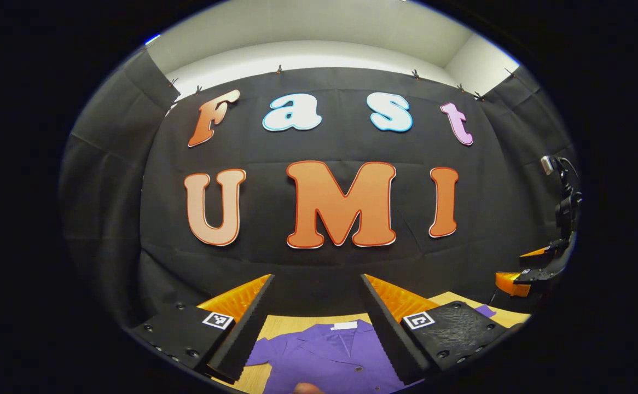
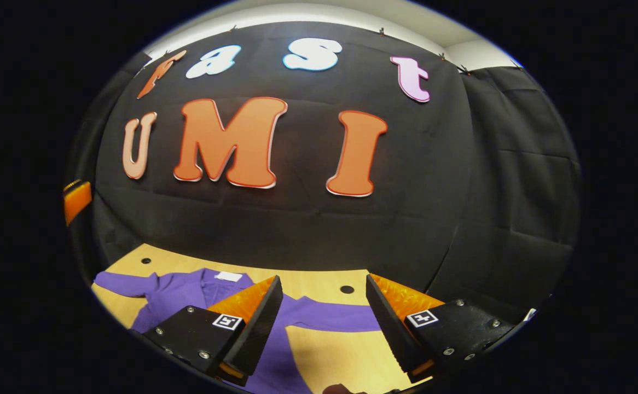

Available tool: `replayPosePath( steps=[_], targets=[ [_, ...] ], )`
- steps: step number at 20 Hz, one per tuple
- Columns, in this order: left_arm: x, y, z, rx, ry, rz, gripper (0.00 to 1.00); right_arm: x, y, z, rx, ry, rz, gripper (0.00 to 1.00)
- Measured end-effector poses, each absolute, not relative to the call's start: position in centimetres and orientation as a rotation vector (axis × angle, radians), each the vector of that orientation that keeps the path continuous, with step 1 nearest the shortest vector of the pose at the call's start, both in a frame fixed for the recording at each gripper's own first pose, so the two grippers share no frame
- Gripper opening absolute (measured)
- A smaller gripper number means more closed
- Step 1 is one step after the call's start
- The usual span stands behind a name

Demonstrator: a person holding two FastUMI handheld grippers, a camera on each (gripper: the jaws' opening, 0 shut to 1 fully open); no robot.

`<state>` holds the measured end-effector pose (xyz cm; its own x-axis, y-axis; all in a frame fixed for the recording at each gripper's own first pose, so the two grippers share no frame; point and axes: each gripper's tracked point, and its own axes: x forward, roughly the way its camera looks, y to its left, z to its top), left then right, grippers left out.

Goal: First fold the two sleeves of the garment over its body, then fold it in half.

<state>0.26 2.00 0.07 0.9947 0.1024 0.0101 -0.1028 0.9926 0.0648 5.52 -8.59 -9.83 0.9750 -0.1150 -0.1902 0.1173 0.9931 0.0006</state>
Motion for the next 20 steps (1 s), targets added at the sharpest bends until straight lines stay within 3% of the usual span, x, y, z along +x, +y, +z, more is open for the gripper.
replayPosePath(
  steps=[7, 20],
  targets=[
    [-0.1, 3.1, 0.1, 0.088, 0.003, 0.185, 0.97, 9.7, -15.6, -16.2, -0.082, 0.313, -0.161, 0.94],
    [-1.7, 5.3, -0.7, 0.128, 0.071, 0.368, 0.97, 17.3, -25.1, -29.7, 0.092, 0.615, -0.215, 0.95]
  ],
)
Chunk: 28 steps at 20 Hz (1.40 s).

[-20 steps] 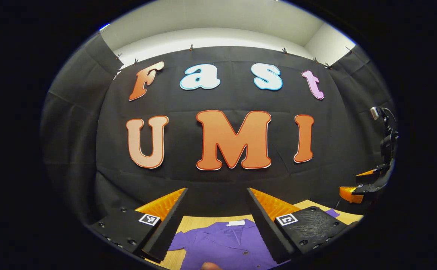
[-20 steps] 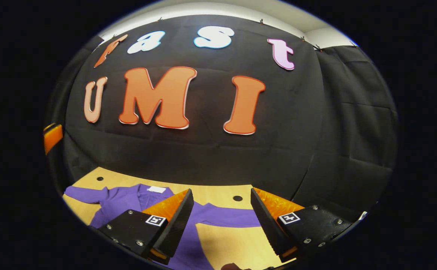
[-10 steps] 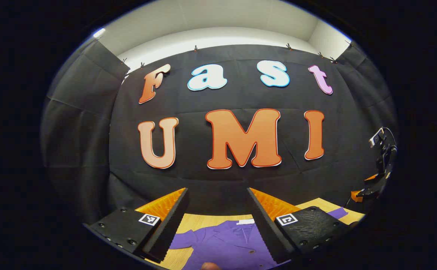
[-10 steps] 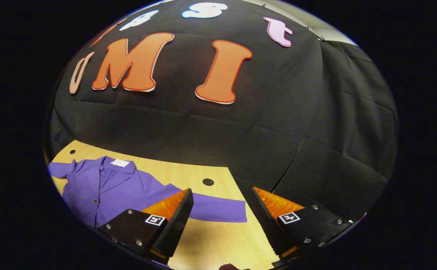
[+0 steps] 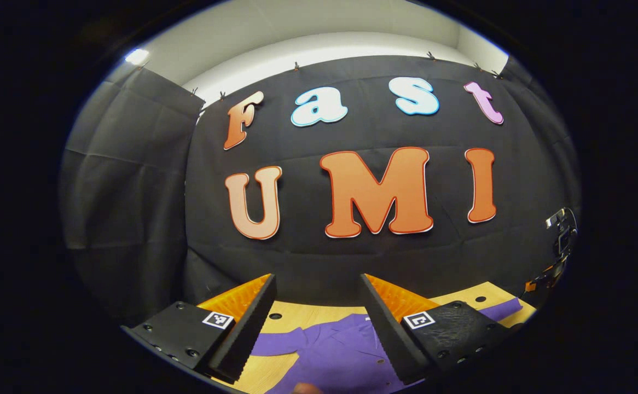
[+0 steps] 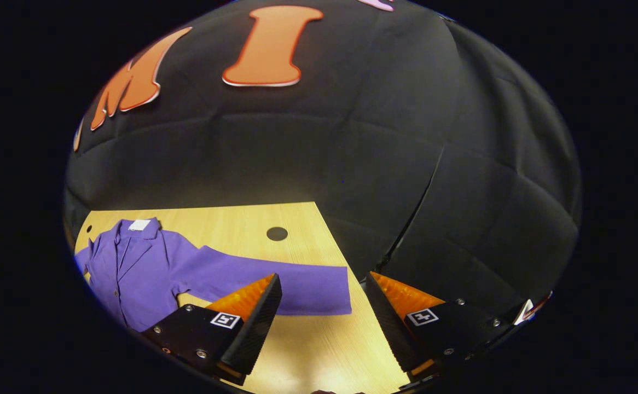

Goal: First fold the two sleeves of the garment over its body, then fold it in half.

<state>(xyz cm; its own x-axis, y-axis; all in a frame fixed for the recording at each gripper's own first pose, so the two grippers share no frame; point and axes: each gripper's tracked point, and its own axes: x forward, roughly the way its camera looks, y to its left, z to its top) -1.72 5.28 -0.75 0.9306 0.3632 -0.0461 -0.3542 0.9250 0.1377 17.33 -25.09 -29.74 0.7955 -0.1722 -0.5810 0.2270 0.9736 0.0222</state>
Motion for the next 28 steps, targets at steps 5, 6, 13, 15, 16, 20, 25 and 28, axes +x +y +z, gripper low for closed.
replayPosePath(
  steps=[5, 6, 13, 15, 16, 20, 25, 28],
  targets=[
    [-2.3, 5.5, -1.2, 0.182, 0.111, 0.384, 0.97, 20.0, -25.6, -35.4, 0.167, 0.782, -0.197, 0.95],
    [-2.4, 5.5, -1.1, 0.192, 0.117, 0.384, 0.97, 20.1, -25.9, -36.2, 0.172, 0.817, -0.196, 0.95],
    [-2.8, 5.1, -1.9, 0.217, 0.162, 0.380, 0.98, 21.7, -25.3, -41.0, 0.265, 1.031, -0.129, 0.95],
    [-3.0, 4.8, -2.1, 0.230, 0.180, 0.371, 0.98, 21.7, -25.5, -42.0, 0.289, 1.077, -0.122, 0.95],
    [-3.1, 4.7, -2.2, 0.237, 0.186, 0.364, 1.00, 21.9, -25.5, -42.4, 0.291, 1.099, -0.122, 0.95],
    [-3.1, 4.2, -2.7, 0.246, 0.212, 0.343, 1.00, 21.9, -25.8, -44.6, 0.288, 1.163, -0.129, 0.94],
    [-3.3, 4.2, -2.8, 0.259, 0.229, 0.347, 1.00, 20.9, -25.4, -46.6, 0.287, 1.257, -0.122, 0.92],
    [-3.2, 4.2, -2.8, 0.271, 0.231, 0.345, 1.00, 21.3, -25.8, -46.5, 0.284, 1.245, -0.129, 0.89]
  ],
)
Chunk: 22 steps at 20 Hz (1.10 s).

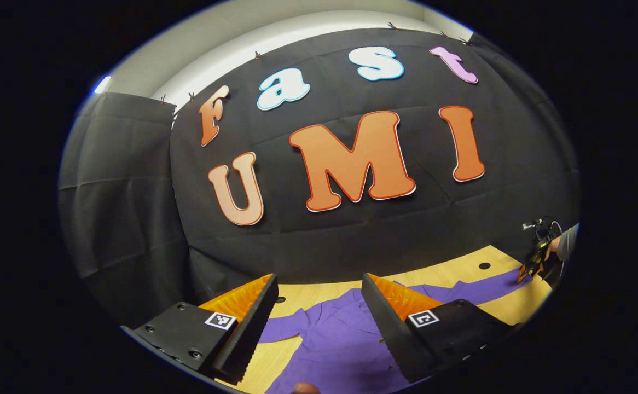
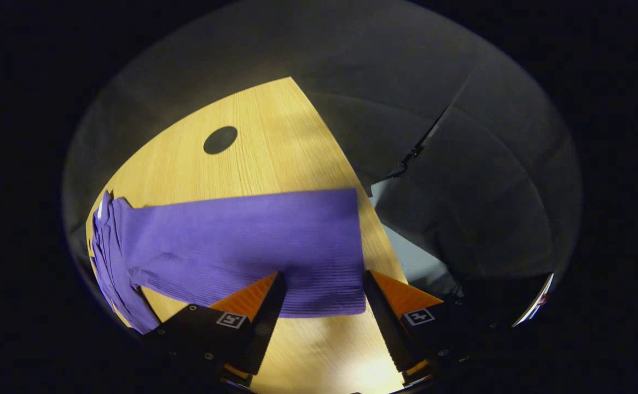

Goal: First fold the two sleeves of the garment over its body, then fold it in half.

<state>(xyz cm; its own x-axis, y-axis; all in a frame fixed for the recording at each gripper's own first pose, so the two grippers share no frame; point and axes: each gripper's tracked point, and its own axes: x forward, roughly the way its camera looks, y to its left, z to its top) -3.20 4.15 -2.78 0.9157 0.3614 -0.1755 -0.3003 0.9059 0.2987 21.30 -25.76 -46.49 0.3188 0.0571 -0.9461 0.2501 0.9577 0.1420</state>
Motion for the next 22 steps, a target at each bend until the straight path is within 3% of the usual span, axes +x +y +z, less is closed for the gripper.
replayPosePath(
  steps=[2, 3, 4, 5, 6, 7, 8, 9, 10, 13, 22],
  targets=[
    [-3.1, 4.0, -2.9, 0.271, 0.236, 0.341, 1.00, 21.1, -25.6, -46.8, 0.272, 1.252, -0.110, 0.78],
    [-3.2, 3.9, -2.9, 0.272, 0.239, 0.338, 0.98, 21.1, -25.5, -46.8, 0.266, 1.248, -0.100, 0.63],
    [-3.2, 3.8, -2.8, 0.273, 0.236, 0.335, 0.98, 21.2, -25.5, -46.6, 0.260, 1.240, -0.093, 0.57],
    [-3.2, 3.7, -2.8, 0.275, 0.234, 0.332, 1.00, 21.4, -25.5, -46.8, 0.267, 1.237, -0.094, 0.43],
    [-3.1, 3.7, -2.8, 0.278, 0.232, 0.327, 1.00, 21.3, -25.6, -46.5, 0.277, 1.235, -0.102, 0.39],
    [-3.1, 3.7, -2.7, 0.281, 0.231, 0.325, 1.00, 21.4, -25.5, -46.6, 0.289, 1.234, -0.107, 0.27],
    [-3.1, 3.6, -2.7, 0.285, 0.229, 0.323, 1.00, 21.5, -25.6, -46.5, 0.300, 1.232, -0.114, 0.24],
    [-3.1, 3.6, -2.6, 0.291, 0.226, 0.322, 1.00, 21.7, -25.4, -46.4, 0.318, 1.226, -0.126, 0.05],
    [-3.1, 3.7, -2.5, 0.297, 0.225, 0.322, 1.00, 21.8, -25.3, -46.4, 0.329, 1.224, -0.132, 0.10],
    [-3.1, 4.0, -2.0, 0.315, 0.212, 0.325, 0.98, 22.3, -23.6, -44.7, 0.391, 1.197, -0.107, 0.04],
    [-3.0, 4.0, -2.0, 0.279, 0.181, 0.313, 1.00, 23.5, -21.2, -36.7, 0.327, 1.024, -0.012, 0.04]
  ],
)
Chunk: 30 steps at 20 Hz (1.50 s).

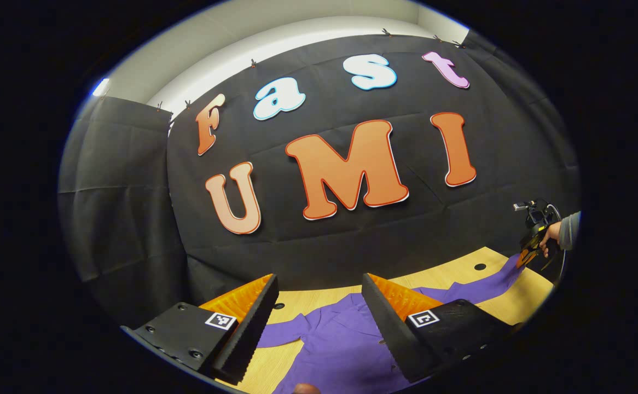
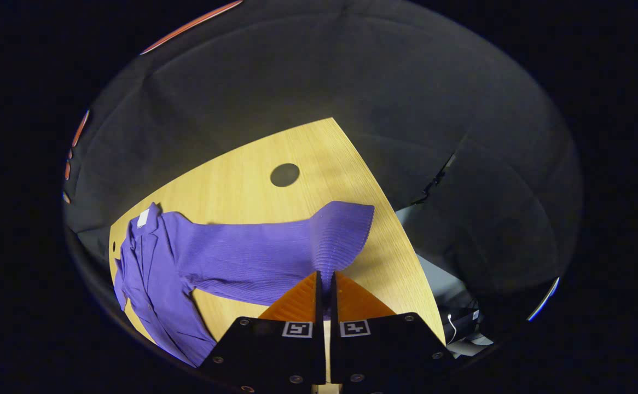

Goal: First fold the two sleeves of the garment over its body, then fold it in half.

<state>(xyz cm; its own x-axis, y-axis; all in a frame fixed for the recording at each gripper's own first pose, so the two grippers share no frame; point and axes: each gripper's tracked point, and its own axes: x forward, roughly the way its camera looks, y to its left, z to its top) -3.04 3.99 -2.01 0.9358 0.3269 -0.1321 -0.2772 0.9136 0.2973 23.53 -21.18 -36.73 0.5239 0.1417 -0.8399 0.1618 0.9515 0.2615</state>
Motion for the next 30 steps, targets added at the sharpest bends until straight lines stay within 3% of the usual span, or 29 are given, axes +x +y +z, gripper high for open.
replayPosePath(
  steps=[7, 19, 30],
  targets=[
    [-3.1, 5.2, -2.2, 0.239, 0.169, 0.310, 0.98, 24.7, -15.1, -28.5, 0.285, 0.899, 0.066, 0.04],
    [-3.5, 9.9, -2.8, 0.200, 0.182, 0.333, 0.98, 25.2, 4.2, -16.0, 0.157, 0.756, 0.271, 0.04],
    [-4.5, 15.0, -4.7, 0.176, 0.256, 0.436, 0.98, 22.6, 20.5, -13.3, 0.074, 0.744, 0.459, 0.04]
  ],
)
